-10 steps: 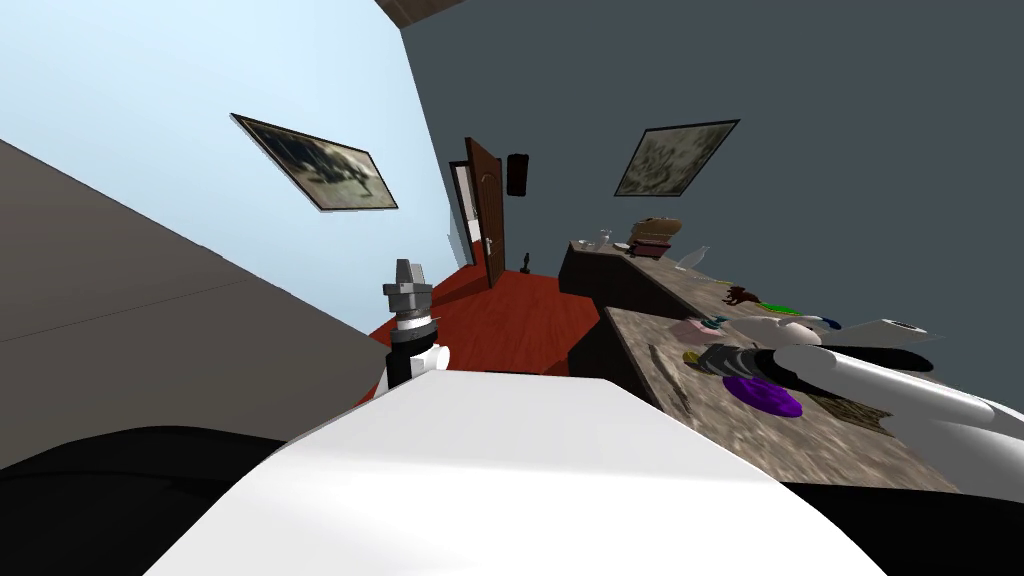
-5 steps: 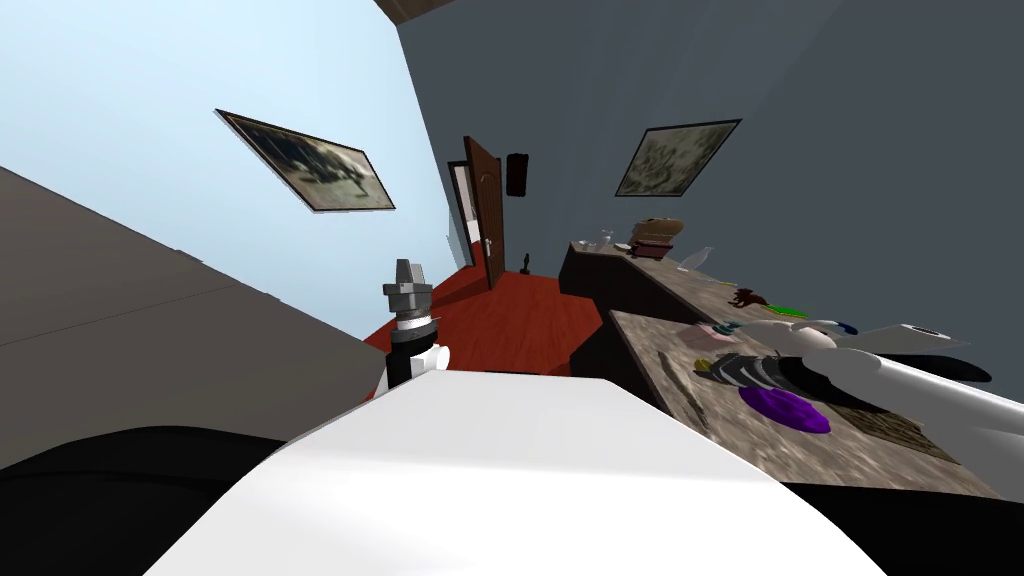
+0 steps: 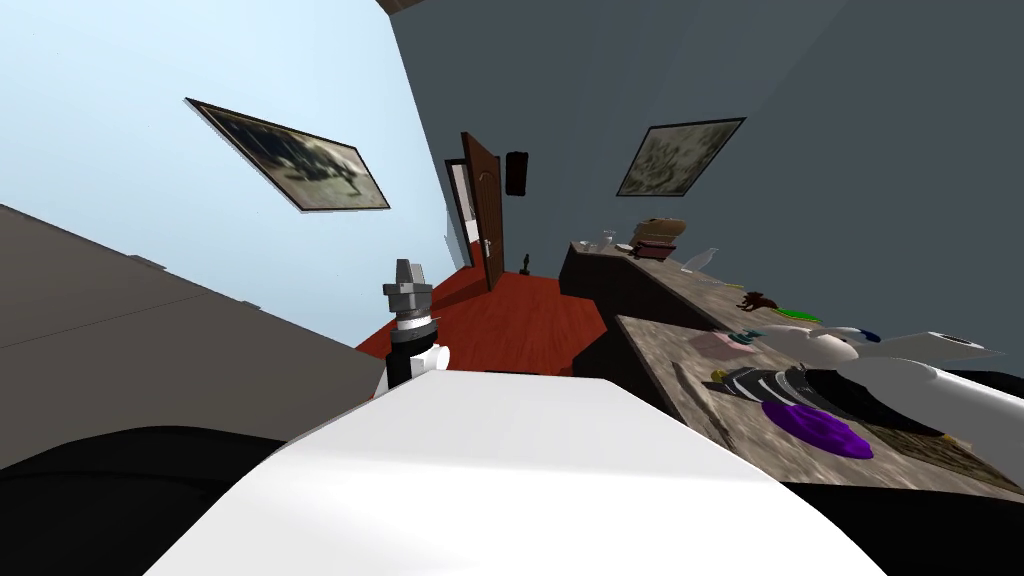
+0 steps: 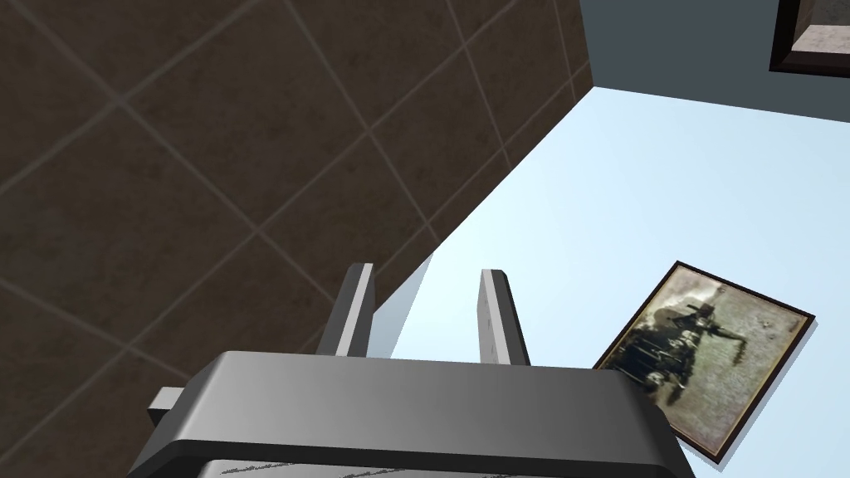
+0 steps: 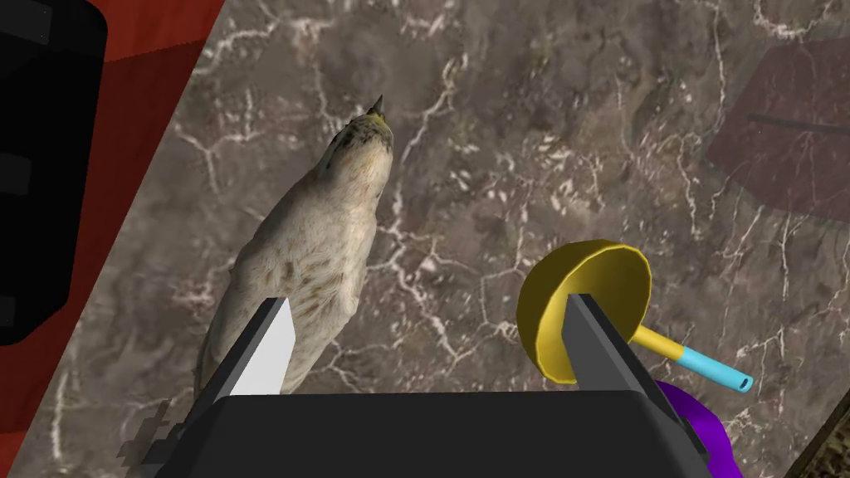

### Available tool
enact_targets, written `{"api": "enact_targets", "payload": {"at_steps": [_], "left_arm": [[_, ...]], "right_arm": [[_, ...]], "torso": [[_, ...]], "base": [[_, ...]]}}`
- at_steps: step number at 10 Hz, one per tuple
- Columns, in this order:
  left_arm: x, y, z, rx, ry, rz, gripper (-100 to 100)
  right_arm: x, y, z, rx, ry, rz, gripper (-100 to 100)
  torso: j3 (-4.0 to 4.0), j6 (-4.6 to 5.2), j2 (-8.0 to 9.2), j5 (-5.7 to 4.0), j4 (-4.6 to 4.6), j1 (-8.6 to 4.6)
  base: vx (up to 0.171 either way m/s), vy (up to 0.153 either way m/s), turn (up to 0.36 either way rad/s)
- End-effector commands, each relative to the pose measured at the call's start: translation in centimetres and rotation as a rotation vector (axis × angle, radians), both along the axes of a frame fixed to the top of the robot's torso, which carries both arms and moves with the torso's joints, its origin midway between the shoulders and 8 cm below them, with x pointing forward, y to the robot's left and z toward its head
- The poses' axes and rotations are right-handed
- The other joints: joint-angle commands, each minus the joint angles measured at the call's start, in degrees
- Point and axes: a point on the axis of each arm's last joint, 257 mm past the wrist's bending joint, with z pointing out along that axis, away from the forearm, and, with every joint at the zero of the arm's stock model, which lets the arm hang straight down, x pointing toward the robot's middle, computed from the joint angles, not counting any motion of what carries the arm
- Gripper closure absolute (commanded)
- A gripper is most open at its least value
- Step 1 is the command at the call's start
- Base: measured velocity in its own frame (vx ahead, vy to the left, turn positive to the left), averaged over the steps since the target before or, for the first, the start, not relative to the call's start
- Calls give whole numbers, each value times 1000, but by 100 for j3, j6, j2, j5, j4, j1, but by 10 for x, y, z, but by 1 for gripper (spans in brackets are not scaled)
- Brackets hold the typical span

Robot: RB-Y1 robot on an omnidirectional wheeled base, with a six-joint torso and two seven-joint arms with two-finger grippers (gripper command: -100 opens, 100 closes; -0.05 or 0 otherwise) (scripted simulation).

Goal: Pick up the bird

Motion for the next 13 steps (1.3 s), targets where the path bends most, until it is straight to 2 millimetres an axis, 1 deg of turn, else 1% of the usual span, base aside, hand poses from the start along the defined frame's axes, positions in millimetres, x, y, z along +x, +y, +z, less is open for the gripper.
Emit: {"api": "enact_targets", "payload": {"at_steps": [1, 2, 3, 4, 6, 7, 8, 9, 11, 12, 13], "left_arm": [[0, 0, 0, 0, 0, 0, 0], [0, 0, 0, 0, 0, 0, 0], [0, 0, 0, 0, 0, 0, 0], [0, 0, 0, 0, 0, 0, 0], [0, 0, 0, 0, 0, 0, 0], [0, 0, 0, 0, 0, 0, 0], [0, 0, 0, 0, 0, 0, 0], [0, 0, 0, 0, 0, 0, 0], [0, 0, 0, 0, 0, 0, 0], [0, 0, 0, 0, 0, 0, 0], [0, 0, 0, 0, 0, 0, 0]], "right_arm": [[-13, 6, -3, 65, 15, -50, -100], [-16, 6, -4, 70, 20, -57, -100], [-29, 10, -8, 124, 30, -110, -100], [-30, 12, -8, 132, 36, -108, -100], [-57, 24, -18, 235, 60, -205, -100], [-58, 28, -18, 246, 69, -203, -100], [-72, 36, -24, 296, 85, -245, -100], [-72, 36, -24, 296, 85, -245, -100], [-96, 52, -37, 379, 117, -315, -100], [-96, 52, -37, 379, 117, -315, -100], [-106, 59, -44, 411, 132, -341, -100]], "torso": [[0, 0, 0, 0, 0, 0], [2, 3, 2, -1, 1, -4], [1, 1, 0, -1, 1, -1], [-5, 3, -11, -1, -1, -2], [-4, 2, -8, -1, -1, -1], [-10, 2, -20, -1, -4, -3], [-8, 1, -14, -2, -3, -5], [-3, 2, -5, -3, -1, -11], [3, 2, 5, -5, 2, -17], [3, 3, 5, -6, 2, -23], [4, 0, 6, -6, 2, -22]], "base": [[53, 7, -35], [68, 17, -26], [108, 13, -42], [97, 18, -24], [104, 15, -54], [102, 4, -28], [73, -13, -36], [50, -17, -23], [57, -31, -40], [51, -32, -29], [45, -37, -24]]}}
